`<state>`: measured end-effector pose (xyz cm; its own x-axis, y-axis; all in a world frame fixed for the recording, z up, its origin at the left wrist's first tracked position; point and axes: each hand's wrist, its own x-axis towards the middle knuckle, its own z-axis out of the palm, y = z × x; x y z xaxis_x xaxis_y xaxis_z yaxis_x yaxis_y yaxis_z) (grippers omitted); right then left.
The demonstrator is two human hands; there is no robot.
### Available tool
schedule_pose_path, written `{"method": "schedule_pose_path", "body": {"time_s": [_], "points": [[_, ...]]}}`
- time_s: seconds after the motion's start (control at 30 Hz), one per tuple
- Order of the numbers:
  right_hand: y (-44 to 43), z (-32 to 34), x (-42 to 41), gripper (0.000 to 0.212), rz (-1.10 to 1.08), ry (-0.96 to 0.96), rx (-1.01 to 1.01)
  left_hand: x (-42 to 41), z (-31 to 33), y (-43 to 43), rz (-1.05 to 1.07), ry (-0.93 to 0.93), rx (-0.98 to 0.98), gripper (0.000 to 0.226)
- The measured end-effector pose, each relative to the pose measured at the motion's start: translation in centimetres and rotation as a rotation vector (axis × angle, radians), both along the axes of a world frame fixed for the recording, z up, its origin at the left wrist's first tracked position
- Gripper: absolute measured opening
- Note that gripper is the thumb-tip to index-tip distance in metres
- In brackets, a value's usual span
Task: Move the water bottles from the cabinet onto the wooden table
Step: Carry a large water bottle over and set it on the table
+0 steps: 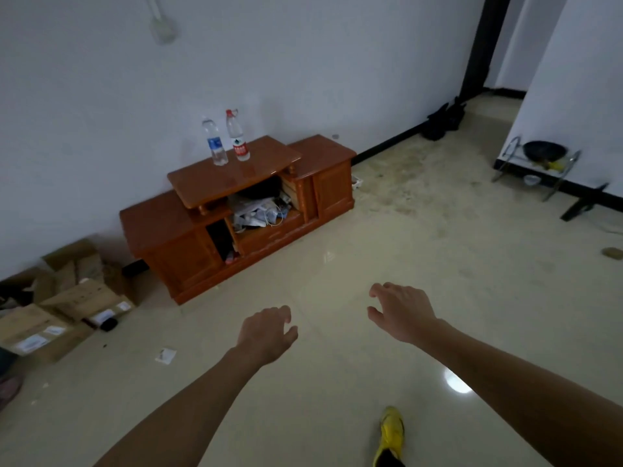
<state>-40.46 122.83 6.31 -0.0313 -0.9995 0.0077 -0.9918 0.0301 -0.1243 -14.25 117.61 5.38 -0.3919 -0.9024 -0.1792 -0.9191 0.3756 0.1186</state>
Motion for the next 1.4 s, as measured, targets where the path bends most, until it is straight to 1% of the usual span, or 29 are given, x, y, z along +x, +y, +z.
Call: {"method": "schedule_pose_path", "body": {"time_s": [0.17,0.27,0.37,0.6,0.73,0.93,1.03,1.17,1.23,1.3,1.4], "points": [[-13.0,-0.7,-4.8,0.037,0.062,-0.013,0.006,-4.7,-0.6,-11.6,0.068,-0.02,0.016,0.031],[-21.3,0.5,-7.3,0.037,0.12,0.014,-0.013,-7.5,0.6,-18.7,0.131,0.021,-0.014,0.03],[-28.5,1.8,-8.6,0.038,0.175,0.022,-0.004,-9.3,1.3,-23.6,0.181,0.045,0.012,0.03],[-44.6,0.4,-7.4,0.041,0.298,0.043,0.038,-7.3,-1.0,-36.7,0.302,0.013,0.057,0.03],[-55.4,-0.8,-6.5,0.039,0.295,0.042,0.04,-6.3,-2.6,-47.8,0.331,0.056,0.048,0.029],[-71.5,2.6,-5.8,0.024,0.233,0.019,-0.043,-5.6,0.0,-65.2,0.273,0.077,0.009,0.024],[-76.7,3.7,-5.9,0.019,0.196,-0.006,-0.06,-5.4,1.1,-71.4,0.26,0.098,-0.033,0.02],[-85.3,2.6,-6.2,0.022,0.182,0.0,-0.013,-5.3,0.4,-79.5,0.247,0.138,-0.03,0.019],[-90.5,1.3,-6.2,0.027,0.207,0.003,0.013,-4.9,-0.8,-84.3,0.235,0.094,-0.02,0.02],[-95.0,0.6,-6.0,0.03,0.233,0.01,0.034,-4.6,-1.3,-88.2,0.264,0.069,0.015,0.02],[-104.1,-1.4,-5.8,0.027,0.266,-0.003,0.058,-4.5,-2.1,-95.5,0.333,0.059,0.045,0.019]]}}
